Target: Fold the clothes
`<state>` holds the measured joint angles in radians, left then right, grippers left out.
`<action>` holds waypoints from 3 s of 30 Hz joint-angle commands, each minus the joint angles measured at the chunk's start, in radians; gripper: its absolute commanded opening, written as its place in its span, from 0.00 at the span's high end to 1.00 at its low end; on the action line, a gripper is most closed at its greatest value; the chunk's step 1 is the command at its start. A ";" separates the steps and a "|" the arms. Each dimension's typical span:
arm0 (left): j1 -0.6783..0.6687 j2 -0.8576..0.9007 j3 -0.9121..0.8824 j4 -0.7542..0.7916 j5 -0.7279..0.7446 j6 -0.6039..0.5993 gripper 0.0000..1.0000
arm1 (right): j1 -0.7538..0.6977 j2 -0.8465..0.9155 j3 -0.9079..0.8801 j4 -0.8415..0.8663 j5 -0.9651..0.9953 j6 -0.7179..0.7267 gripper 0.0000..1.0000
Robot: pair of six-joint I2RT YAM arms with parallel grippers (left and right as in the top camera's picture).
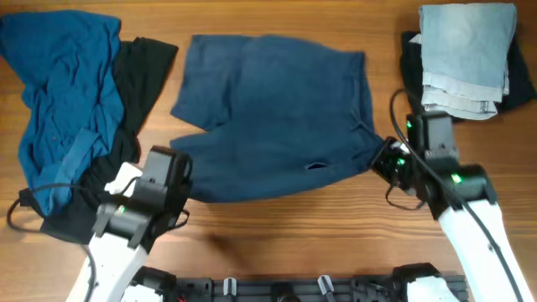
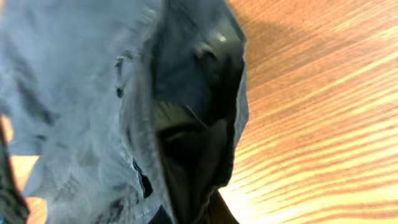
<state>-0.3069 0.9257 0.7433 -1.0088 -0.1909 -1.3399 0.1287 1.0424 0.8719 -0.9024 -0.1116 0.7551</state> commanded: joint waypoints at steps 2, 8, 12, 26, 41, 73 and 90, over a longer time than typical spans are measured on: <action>0.000 -0.193 0.080 -0.040 0.034 0.124 0.96 | -0.007 -0.182 0.000 -0.175 0.014 0.039 0.96; -0.091 -0.243 0.136 0.025 0.003 0.238 0.96 | -0.007 -0.325 0.001 -0.262 0.059 0.094 0.96; -0.099 -0.066 0.136 0.127 -0.164 0.238 0.96 | -0.007 -0.212 0.001 -0.076 0.180 0.082 0.96; -0.068 0.644 0.136 1.204 -0.345 0.346 0.96 | -0.007 0.265 0.001 0.524 0.411 0.056 0.96; -0.030 1.043 0.211 1.783 -0.321 0.473 0.95 | -0.103 0.615 0.001 0.873 0.460 0.113 0.96; 0.052 1.048 0.263 1.099 0.037 1.087 0.67 | -0.140 0.472 0.001 0.386 0.101 -0.231 0.00; 0.303 1.042 0.263 0.737 0.031 0.760 0.96 | -0.088 0.473 0.001 0.534 -0.013 -0.262 0.04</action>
<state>-0.0589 1.9167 1.0542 -0.2398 -0.1822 -0.5755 0.0250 1.5166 0.8734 -0.3958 -0.1089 0.5095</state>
